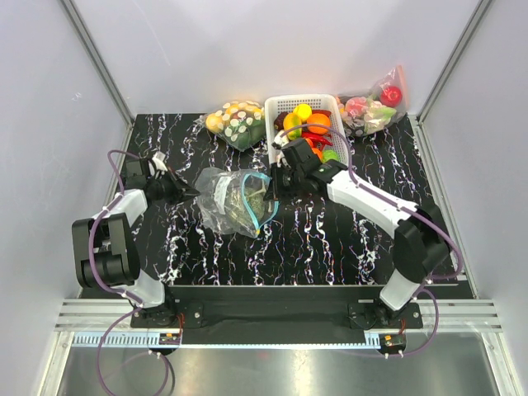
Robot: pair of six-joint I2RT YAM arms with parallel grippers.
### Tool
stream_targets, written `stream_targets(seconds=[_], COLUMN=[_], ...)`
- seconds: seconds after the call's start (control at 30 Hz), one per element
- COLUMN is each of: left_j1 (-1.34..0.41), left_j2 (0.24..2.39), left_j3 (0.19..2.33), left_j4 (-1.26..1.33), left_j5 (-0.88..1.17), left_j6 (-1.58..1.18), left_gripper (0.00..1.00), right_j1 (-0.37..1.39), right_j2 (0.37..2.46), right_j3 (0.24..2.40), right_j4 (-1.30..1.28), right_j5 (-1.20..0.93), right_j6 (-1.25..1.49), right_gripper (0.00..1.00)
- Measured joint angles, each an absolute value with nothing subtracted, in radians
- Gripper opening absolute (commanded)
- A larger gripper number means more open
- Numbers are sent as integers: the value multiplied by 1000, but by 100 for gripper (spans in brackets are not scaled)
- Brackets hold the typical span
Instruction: Open the zip-top bag and remove the fake food
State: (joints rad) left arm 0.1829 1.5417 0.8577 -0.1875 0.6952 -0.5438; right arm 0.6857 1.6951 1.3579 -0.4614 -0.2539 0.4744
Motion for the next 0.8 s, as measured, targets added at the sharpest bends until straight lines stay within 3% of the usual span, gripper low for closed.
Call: stream_targets(seconds=[0.57,0.8], left_j1=[199,204], left_j2=[1569,1556], left_j3=[887,897], left_j4=[-241,-287], left_j5=[657,609], left_j6=[-543,-508], left_gripper=[0,0], right_j1=[683,600], right_j2=[1565,1522], right_j3=[1384,1465], right_j4=[-590,-667], right_j5=[-200,-191], right_j6=[451,410], right_gripper=[0,0])
